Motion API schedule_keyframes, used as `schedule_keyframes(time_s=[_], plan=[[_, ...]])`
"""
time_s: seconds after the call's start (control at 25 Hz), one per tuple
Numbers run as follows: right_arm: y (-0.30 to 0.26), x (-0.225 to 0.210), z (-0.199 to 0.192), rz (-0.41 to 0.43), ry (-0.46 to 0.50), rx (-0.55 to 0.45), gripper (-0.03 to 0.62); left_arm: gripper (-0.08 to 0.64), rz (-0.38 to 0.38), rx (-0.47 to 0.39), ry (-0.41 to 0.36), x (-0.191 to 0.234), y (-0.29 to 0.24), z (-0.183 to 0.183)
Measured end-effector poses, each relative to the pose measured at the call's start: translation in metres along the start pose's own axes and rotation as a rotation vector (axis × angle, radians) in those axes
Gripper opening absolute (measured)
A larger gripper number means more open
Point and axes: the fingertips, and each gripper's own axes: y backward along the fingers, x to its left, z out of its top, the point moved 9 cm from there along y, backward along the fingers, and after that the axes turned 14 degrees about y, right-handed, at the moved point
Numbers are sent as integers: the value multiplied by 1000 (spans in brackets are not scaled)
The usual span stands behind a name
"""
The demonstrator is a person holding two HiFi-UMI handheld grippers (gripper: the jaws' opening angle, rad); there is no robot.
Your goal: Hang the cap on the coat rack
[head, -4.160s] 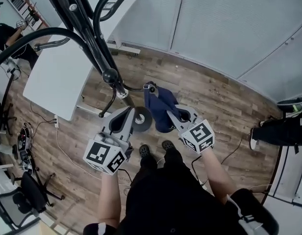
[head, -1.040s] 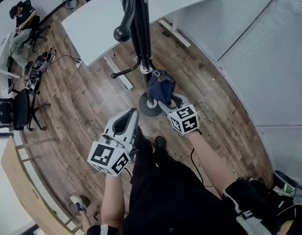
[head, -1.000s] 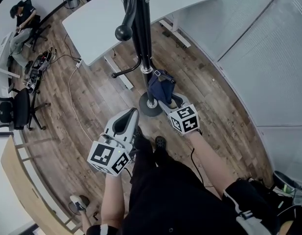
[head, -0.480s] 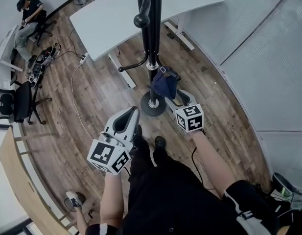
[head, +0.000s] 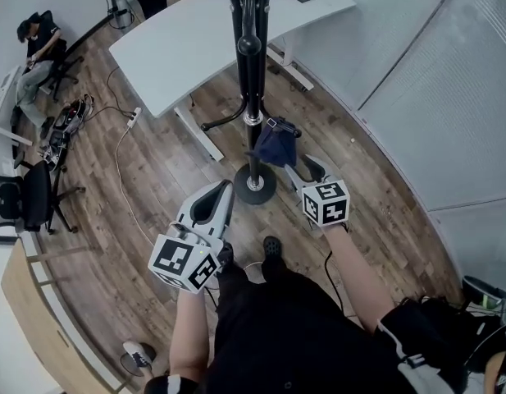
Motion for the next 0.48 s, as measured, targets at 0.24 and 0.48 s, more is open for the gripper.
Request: schedule_keyframes(time_s=[0.24,0.48], plan=[[17,17,11,-74,-37,-35,138,15,-104,32,-20,18,-3,17],[35,42,34,-143,-50,-74,99,15,-204,61,-40,27,-2,37]])
